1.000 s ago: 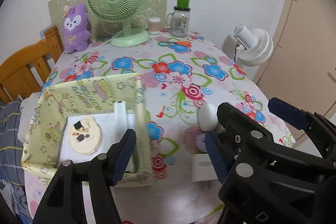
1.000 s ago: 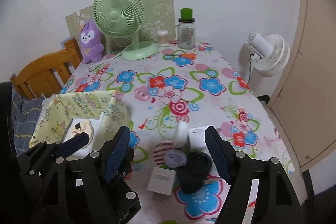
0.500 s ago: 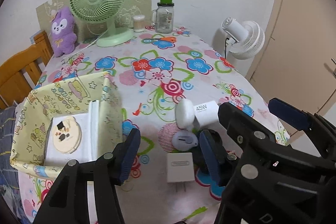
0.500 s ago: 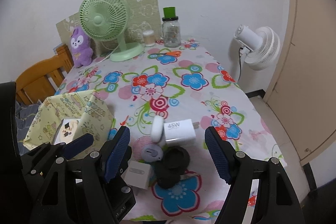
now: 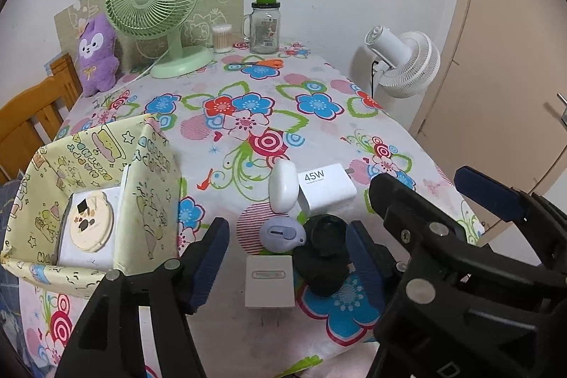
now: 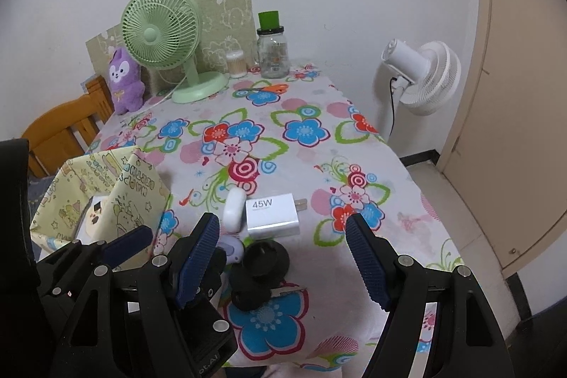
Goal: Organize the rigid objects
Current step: 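Move both tools back from the box toward the remaining objects, then close the left tool on the white MINGYIHE charger while the right tool approaches the black round object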
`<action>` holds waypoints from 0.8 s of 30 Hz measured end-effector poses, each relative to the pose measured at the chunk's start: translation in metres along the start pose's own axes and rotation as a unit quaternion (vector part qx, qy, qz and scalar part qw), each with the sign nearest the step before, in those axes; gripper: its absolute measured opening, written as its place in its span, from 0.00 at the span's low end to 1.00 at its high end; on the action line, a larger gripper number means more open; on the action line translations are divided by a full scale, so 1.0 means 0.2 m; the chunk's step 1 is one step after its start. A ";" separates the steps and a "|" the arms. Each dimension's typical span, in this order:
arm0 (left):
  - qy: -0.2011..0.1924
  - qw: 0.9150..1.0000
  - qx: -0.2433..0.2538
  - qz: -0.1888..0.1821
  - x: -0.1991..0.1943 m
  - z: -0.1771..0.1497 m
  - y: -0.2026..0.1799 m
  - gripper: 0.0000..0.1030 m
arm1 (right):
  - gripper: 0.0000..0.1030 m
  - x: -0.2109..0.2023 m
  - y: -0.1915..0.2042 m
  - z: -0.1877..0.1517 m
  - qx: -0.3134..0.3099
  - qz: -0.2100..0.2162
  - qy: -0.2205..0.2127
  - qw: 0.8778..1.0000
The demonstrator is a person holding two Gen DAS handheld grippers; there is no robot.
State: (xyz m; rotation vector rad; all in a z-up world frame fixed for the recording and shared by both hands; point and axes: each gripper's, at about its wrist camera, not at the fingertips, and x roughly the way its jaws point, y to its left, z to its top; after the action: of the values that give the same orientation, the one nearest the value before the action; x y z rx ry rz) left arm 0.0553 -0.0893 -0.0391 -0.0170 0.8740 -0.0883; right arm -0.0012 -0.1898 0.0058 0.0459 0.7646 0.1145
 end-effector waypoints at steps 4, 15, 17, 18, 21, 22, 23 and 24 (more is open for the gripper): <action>0.000 1.000 0.003 0.006 0.03 -0.02 -0.02 0.68 | 0.75 0.03 -0.02 -0.03 0.004 0.003 -0.002 1.000; 0.009 1.000 -0.012 0.010 0.15 -0.10 -0.02 0.68 | 0.75 0.15 -0.05 -0.10 -0.013 0.009 0.012 1.000; 0.010 1.000 -0.011 0.017 0.17 -0.11 -0.02 0.68 | 0.75 0.17 -0.06 -0.11 -0.013 0.012 0.015 1.000; 0.011 1.000 -0.012 0.018 0.18 -0.12 -0.02 0.68 | 0.75 0.18 -0.06 -0.12 -0.011 0.014 0.017 1.000; 0.004 1.000 -0.018 0.017 0.18 -0.14 -0.01 0.68 | 0.75 0.20 -0.07 -0.14 -0.003 0.024 0.020 1.000; 0.002 1.000 -0.021 0.017 0.18 -0.15 -0.01 0.68 | 0.75 0.20 -0.07 -0.15 -0.002 0.028 0.018 0.999; 0.002 1.000 -0.022 0.017 0.18 -0.15 0.00 0.68 | 0.75 0.21 -0.06 -0.16 -0.001 0.028 0.016 0.999; 0.001 1.000 -0.022 0.016 0.19 -0.16 0.00 0.68 | 0.75 0.21 -0.06 -0.17 -0.001 0.028 0.016 0.999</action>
State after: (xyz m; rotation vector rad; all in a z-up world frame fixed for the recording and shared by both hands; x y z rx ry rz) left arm 0.0548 -0.0915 -0.0878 -0.0445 0.8786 -0.0391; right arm 0.0066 -0.1969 -0.0480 0.0641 0.7951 0.1693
